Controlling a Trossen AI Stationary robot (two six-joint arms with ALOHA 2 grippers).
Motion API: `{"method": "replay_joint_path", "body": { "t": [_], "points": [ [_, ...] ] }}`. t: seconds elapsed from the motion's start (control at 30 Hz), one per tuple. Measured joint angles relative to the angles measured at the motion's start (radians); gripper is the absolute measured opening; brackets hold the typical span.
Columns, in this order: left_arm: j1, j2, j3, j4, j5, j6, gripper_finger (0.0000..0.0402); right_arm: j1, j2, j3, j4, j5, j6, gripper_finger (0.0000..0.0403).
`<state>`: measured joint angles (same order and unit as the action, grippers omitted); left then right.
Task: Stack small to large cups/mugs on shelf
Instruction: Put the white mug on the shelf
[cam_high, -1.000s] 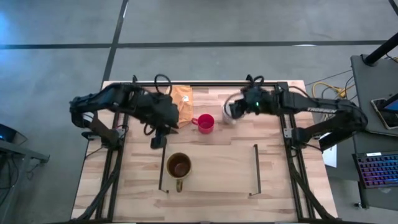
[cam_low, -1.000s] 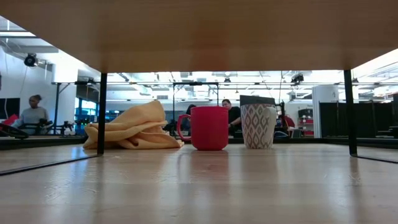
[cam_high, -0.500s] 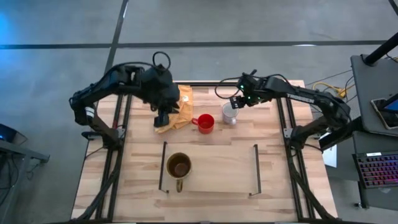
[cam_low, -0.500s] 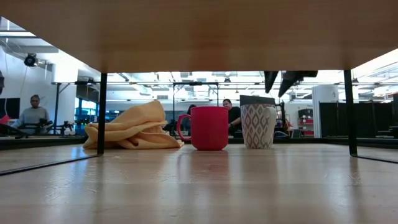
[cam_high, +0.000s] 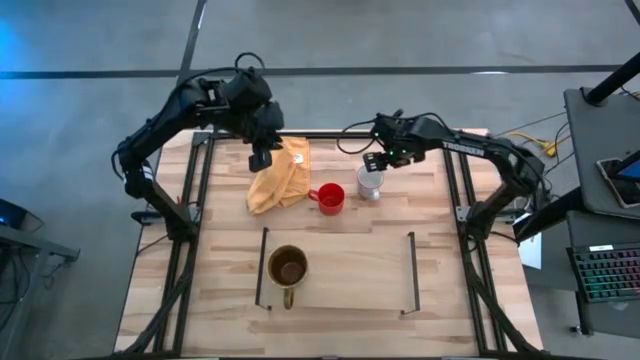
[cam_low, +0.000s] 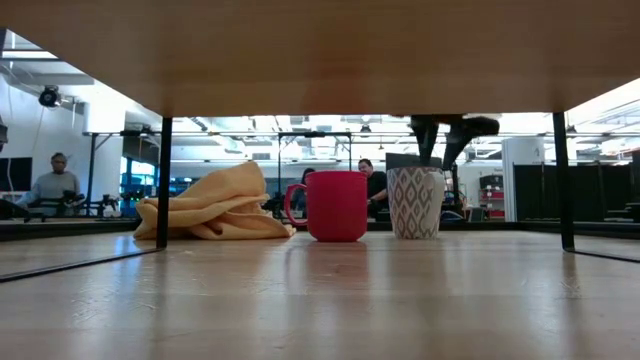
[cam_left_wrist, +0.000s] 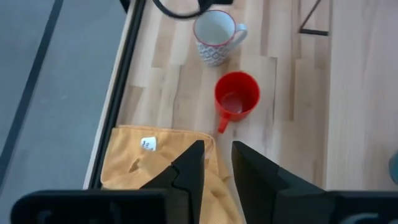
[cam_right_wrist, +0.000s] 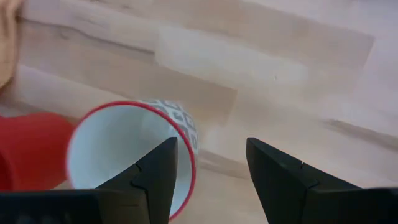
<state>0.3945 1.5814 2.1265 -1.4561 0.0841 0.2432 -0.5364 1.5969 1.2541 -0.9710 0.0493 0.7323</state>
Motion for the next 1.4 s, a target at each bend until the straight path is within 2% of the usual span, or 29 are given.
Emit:
{"method": "replay_joint_path", "body": {
  "t": [0.43, 0.63, 1.0, 1.4],
  "points": [
    [0.005, 0.000, -0.009, 0.008, 0.000, 0.000, 0.0067, 0.001, 0.022, -0.012, -0.031, -0.033, 0.019, 0.0185],
    [0.005, 0.000, -0.052, 0.018, 0.000, 0.004, 0.0067, 0.001, 0.035, -0.032, -0.046, -0.040, 0.019, 0.0185],
    [0.005, 0.002, -0.121, 0.038, -0.004, 0.009, 0.0067, 0.001, 0.043, -0.036, 0.034, -0.038, 0.017, 0.0185],
    [0.006, 0.001, -0.123, 0.056, -0.010, 0.010, 0.0067, 0.001, 0.043, -0.082, 0.091, -0.038, 0.023, 0.0179]
  ]
}}
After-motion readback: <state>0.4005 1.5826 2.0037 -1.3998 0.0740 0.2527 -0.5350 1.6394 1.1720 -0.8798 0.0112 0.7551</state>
